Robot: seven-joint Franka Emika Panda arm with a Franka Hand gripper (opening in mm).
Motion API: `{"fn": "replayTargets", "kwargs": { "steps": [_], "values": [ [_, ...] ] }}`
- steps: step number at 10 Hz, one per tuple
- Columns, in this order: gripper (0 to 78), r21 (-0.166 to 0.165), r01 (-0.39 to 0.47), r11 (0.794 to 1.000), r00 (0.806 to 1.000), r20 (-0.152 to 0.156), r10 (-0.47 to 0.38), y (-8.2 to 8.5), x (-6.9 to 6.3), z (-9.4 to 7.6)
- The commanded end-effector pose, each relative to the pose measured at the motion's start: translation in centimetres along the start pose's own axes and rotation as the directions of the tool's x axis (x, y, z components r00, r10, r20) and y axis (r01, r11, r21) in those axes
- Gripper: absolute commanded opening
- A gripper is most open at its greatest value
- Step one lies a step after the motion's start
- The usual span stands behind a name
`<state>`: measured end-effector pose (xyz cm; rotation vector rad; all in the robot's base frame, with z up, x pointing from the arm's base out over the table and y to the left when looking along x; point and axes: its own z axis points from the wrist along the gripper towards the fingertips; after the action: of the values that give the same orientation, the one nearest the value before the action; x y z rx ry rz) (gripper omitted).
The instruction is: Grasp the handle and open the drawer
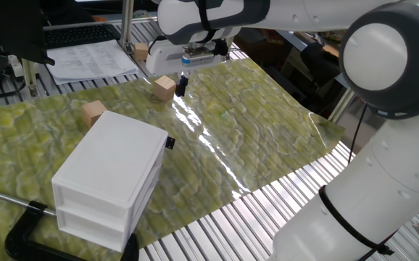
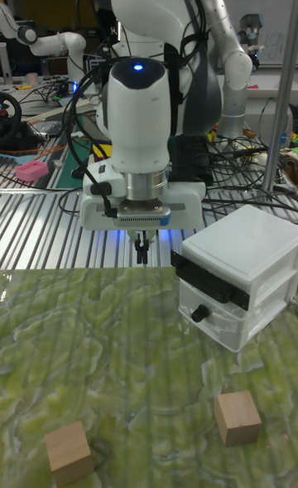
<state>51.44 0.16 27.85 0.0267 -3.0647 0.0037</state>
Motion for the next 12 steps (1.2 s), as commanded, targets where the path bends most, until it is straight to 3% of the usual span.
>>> {"fn": "replayTargets", "kwargs": {
  "steps": [1,6,12],
  "values": [
    [0.0,-0.041,0.217,0.975,0.976,-0.027,-0.218,1.7,0.3,-0.8],
    [0.0,-0.046,0.224,0.973,0.973,-0.038,-0.226,3.8,0.8,-1.2],
    [0.0,-0.045,0.224,0.974,0.974,-0.032,-0.226,4.0,0.5,-0.5]
  ]
}}
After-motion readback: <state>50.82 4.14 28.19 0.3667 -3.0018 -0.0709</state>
